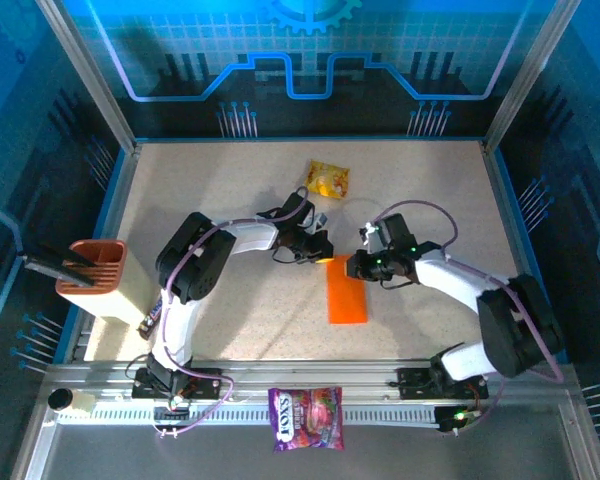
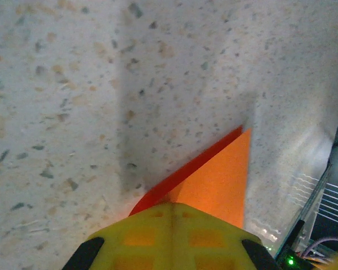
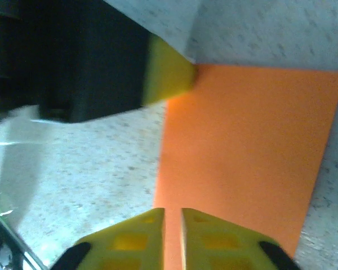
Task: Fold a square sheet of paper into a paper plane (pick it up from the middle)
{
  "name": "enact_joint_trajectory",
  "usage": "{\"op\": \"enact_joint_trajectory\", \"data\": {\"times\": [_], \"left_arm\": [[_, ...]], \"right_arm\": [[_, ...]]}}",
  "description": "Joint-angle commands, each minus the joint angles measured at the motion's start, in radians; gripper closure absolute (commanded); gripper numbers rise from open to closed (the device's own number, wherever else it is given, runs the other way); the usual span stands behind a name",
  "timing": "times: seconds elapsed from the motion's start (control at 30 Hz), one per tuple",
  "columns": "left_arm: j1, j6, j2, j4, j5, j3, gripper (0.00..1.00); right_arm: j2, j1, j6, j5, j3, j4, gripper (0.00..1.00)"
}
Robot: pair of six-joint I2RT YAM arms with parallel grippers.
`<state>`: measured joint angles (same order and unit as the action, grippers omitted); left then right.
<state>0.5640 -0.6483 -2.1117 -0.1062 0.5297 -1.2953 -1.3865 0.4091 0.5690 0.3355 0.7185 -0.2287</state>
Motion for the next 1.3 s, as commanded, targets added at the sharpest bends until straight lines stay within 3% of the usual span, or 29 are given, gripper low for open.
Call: {"op": "enact_joint_trajectory", "data": {"times": [0.0,0.23,0.43,0.67,0.87,1.27], "left_arm": [[0.005,0.013,-0.013,-0.052,-0.022,-0.019,0.95],[0.014,0.030,0.080,-0.074,-0.029,-0.035,0.93],[0.060,0.017,0.089,-0.089,0.003,-0.063,0.93],[0.069,-0.005,0.057,-0.092,-0.056,-0.059,0.93],[0.030,-0.034,0.039,-0.034,-0.030,-0.054,0.93],[0.035,-0.090,-0.002,0.048,0.064,-0.030,0.94]], "right_arm": [[0.090,-0.007,0.048,-0.009,-0.042,-0.027,0.75],[0.238,-0.016,0.143,-0.066,-0.146,-0.031,0.68],[0.279,-0.048,0.197,-0.025,-0.195,-0.091,0.51],[0.263,-0.146,0.209,0.191,-0.260,-0.041,0.49],[0.239,-0.155,0.141,0.190,-0.240,-0.126,0.48],[0.166,-0.155,0.143,0.237,-0.254,-0.098,0.41]]}}
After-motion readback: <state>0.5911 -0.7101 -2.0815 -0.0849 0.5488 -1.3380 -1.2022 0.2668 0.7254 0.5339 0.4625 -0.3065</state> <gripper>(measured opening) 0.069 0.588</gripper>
